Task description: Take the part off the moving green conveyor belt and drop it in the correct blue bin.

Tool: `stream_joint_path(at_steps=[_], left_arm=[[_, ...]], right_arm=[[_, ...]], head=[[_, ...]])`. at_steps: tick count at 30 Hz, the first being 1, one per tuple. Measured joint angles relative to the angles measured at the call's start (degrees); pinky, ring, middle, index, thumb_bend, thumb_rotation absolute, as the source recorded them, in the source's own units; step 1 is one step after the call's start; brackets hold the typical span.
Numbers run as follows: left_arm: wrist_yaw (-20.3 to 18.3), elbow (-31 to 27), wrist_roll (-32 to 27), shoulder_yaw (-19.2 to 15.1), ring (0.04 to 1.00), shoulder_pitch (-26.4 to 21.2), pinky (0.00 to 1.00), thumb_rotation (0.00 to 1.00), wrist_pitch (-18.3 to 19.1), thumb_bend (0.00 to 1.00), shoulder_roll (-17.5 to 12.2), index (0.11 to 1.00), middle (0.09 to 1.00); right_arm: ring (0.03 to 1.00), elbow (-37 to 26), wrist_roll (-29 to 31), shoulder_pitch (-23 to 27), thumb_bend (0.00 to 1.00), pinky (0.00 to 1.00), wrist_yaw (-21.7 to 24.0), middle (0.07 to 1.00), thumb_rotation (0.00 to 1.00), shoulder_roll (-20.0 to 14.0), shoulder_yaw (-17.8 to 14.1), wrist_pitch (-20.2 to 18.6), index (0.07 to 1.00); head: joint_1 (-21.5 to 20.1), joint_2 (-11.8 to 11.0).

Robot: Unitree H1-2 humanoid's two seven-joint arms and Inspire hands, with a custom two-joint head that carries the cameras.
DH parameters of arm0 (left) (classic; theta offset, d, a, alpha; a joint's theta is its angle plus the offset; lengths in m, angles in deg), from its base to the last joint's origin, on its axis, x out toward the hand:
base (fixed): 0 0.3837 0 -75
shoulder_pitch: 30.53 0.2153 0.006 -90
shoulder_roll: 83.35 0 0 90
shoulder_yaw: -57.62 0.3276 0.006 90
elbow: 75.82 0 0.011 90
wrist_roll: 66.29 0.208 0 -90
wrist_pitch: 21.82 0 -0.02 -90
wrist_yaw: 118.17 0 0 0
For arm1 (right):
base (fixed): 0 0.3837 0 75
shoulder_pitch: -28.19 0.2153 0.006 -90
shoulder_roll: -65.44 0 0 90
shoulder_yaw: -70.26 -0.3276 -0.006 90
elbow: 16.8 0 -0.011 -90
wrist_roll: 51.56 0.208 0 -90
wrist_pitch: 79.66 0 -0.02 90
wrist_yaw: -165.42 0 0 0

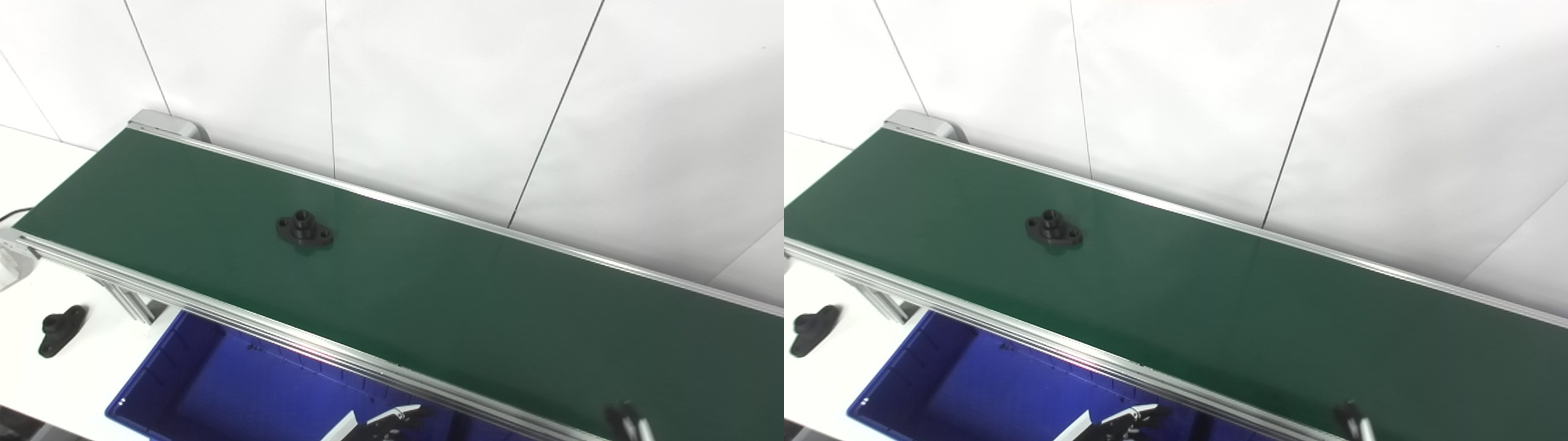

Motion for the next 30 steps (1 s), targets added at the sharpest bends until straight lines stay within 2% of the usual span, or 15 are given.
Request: stream_joint_path(at_steps=[3,4,7,11,16,20,24,27,30], left_arm=[[0.1,0.0,0.2,-0.1,0.851,0.0,0.75,0.04,0.0,0.88,0.0,0.867,0.898],[0.1,-0.1,0.3,-0.1,0.858,0.0,0.76,0.04,0.0,0.88,0.0,0.868,0.901],[0.1,-0.1,0.3,-0.2,0.860,0.0,0.76,0.04,0.0,0.88,-0.1,0.871,0.904],[0.1,-0.6,0.1,-0.2,0.857,0.0,0.76,0.04,0.0,0.88,-0.2,0.875,0.905],[0.0,-0.6,0.0,-0.2,0.867,0.0,0.77,0.04,0.0,0.88,-0.6,0.882,0.913],[-0.5,-0.6,-0.6,-0.3,0.876,0.0,0.78,0.06,0.0,0.88,-0.6,0.888,0.919],[-0.7,-0.6,-1.1,-0.5,0.874,-0.5,0.78,0.05,0.0,0.89,-0.6,0.888,0.920],[-1.5,-0.6,-1.3,-1.1,0.880,-1.0,0.77,0.05,0.0,0.88,-0.6,0.902,0.934],[-2.5,-0.6,-1.5,-1.7,0.886,-1.5,0.78,0.04,0.0,0.88,-0.7,0.906,0.940]], right_arm=[[0.891,-0.3,-1.5,-0.3,0.83,0.92,2.3,0.887,0.39,1.5,-3.1,0.0,0.946],[0.872,-0.4,-2.1,-0.3,0.85,0.89,2.8,0.875,0.41,2.3,-4.2,0.0,0.936],[0.865,-0.8,-3.9,-0.6,0.85,0.89,5.5,0.879,0.42,4.8,-8.0,0.0,0.931],[0.867,-2.3,-3.3,-0.3,0.82,0.88,10.4,0.895,0.43,5.9,-10.0,0.0,0.936],[0.872,-3.5,-3.5,1.0,0.80,0.87,16.0,0.907,0.48,8.8,-14.4,0.0,0.938],[0.895,-4.4,-4.2,1.8,0.79,0.90,19.5,0.916,0.48,11.1,-17.1,-0.2,0.947],[0.892,-4.2,-2.6,3.3,0.81,0.90,24.0,0.912,0.48,11.6,-19.4,-1.3,0.944],[0.871,-4.1,-2.0,4.7,0.82,0.87,27.2,0.897,0.49,11.9,-21.3,-3.0,0.937],[0.854,-4.1,-2.1,6.2,0.84,0.84,29.5,0.879,0.48,12.2,-22.5,-3.6,0.929]], head=[[-0.3,0.2],[-0.5,0.4],[-1.0,0.7],[-2.6,2.1],[-3.6,2.5],[-4.7,2.8],[-6.6,3.1],[-10.1,3.2],[-11.8,3.1]])
